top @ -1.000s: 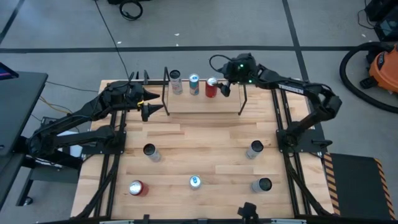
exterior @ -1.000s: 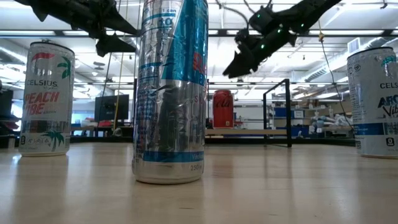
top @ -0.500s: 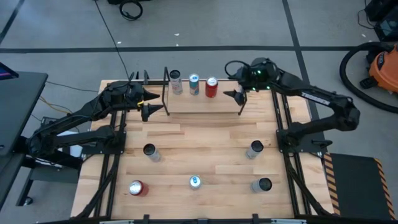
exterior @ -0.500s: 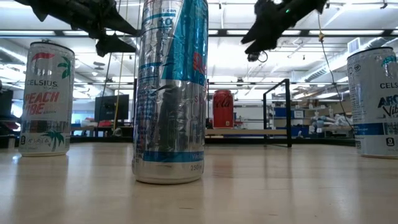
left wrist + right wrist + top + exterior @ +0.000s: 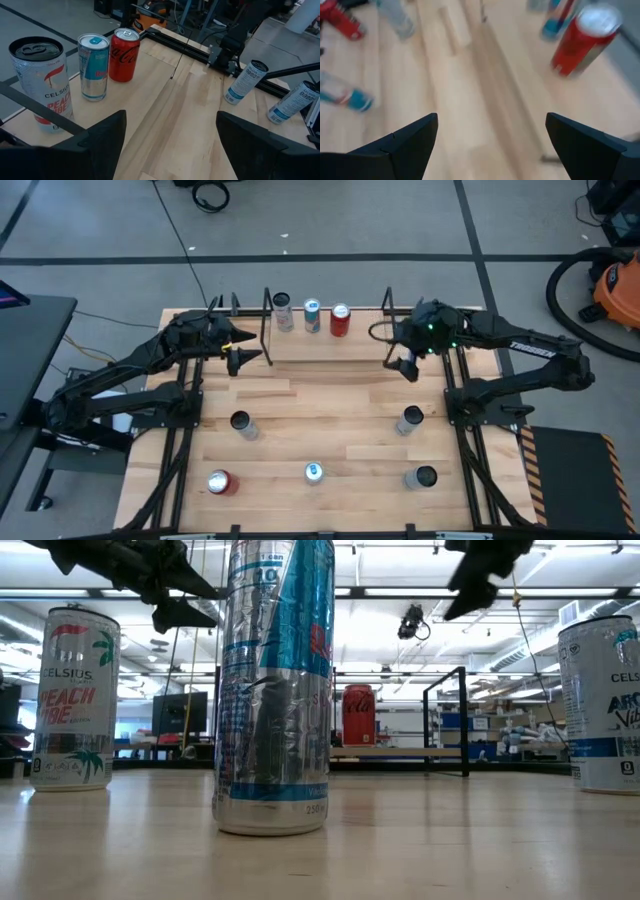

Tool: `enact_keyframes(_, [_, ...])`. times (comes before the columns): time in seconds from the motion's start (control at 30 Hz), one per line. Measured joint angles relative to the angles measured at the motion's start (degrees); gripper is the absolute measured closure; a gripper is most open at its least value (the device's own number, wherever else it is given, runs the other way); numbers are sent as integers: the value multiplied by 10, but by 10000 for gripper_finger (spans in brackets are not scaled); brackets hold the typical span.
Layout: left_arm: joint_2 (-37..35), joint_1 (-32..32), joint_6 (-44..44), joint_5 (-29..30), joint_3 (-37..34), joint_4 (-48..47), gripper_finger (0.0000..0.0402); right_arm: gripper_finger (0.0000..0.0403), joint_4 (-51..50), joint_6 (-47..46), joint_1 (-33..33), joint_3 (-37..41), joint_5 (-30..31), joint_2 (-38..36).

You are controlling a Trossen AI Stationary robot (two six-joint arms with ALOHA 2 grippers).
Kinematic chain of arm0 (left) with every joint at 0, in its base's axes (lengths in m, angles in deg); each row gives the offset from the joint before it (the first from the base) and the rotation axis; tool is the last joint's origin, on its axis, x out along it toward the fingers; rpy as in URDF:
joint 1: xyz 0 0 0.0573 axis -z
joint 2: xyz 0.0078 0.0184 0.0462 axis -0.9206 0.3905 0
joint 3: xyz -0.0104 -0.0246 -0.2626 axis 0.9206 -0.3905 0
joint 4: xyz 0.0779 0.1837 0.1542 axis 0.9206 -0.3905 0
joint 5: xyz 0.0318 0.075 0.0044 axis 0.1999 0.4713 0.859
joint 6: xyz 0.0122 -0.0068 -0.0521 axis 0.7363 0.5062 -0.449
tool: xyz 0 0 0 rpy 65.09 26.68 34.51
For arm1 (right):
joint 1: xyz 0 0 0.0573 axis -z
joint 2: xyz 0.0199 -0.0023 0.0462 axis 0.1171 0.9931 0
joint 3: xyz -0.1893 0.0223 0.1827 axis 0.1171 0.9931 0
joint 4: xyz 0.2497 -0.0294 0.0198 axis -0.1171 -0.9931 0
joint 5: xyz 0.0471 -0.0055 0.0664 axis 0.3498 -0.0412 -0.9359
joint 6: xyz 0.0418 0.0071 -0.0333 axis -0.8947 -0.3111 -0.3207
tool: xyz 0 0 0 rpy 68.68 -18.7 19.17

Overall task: Place canned beverage on shelf
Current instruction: Put the top right white-blue soda can on the shelf

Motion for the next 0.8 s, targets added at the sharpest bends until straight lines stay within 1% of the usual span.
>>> enact_keyframes(0.23, [0,0,-5,0,0,0,90,22,-88,-95,-84,0,35,-11])
enact_keyframes(0.57, [0,0,-20,0,0,0,90,22,-120,-183,-223,0,92,-11])
enact_keyframes(0.7, [0,0,-21,0,0,0,90,22,-163,-232,-271,0,134,-9])
enact_keyframes(0.8, [0,0,-21,0,0,0,90,22,-183,-270,-300,0,144,-7])
